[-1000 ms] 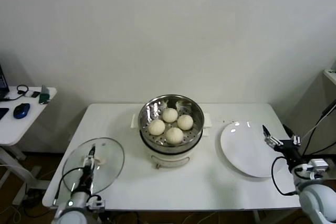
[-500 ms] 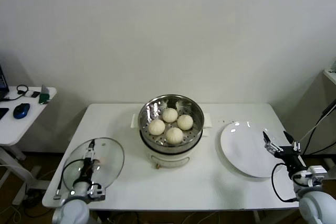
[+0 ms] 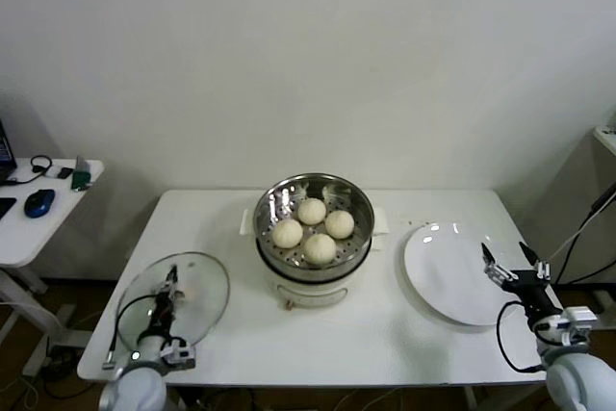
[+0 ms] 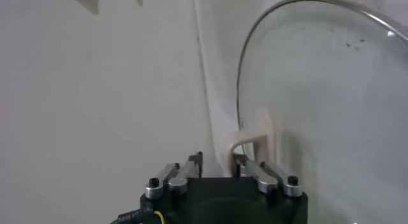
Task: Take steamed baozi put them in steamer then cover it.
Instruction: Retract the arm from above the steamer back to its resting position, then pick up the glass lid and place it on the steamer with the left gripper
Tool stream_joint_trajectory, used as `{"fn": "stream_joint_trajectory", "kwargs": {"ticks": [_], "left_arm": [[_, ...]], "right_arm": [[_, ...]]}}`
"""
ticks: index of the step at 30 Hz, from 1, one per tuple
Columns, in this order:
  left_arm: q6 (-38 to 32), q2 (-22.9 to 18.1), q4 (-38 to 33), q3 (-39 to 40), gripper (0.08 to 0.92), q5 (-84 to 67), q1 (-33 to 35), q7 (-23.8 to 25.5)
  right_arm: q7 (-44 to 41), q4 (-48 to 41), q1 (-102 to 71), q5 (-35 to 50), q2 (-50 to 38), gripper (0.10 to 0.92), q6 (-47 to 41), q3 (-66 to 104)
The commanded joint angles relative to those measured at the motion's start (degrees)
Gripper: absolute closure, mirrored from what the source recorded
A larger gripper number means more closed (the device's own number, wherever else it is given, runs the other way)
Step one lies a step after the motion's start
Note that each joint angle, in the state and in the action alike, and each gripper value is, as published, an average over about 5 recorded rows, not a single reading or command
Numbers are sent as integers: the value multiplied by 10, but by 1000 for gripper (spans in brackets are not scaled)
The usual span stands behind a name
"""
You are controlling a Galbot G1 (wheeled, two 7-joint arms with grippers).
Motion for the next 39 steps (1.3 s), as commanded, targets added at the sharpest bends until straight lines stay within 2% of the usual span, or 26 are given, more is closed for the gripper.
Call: {"fn": "stream_joint_trajectory", "kwargs": {"ticks": [1, 5, 8, 19, 22, 32, 39], "left_arm": [[3, 1, -16, 2, 690, -18, 4, -6], [8, 3, -40, 3, 802, -25, 14, -11], [17, 6, -66, 4, 842, -31, 26, -16], [54, 18, -184, 5, 846, -62, 81, -40], [85, 25, -224, 7, 846, -65, 96, -47], [219, 89, -345, 35, 846, -68, 104, -35], [287, 154, -365, 118, 846, -104, 37, -20]], "right_arm": [[-1, -2, 1, -9, 4, 203, 3, 0], [-1, -2, 2, -11, 5, 203, 6, 0], [-1, -3, 2, -12, 5, 203, 8, 2], [-1, -7, 7, -15, 0, 203, 11, 8], [-2, -10, 10, -18, -2, 203, 11, 8], [-1, -25, 31, -31, -14, 203, 12, -6], [4, -43, 65, -47, -18, 203, 9, -35]]}}
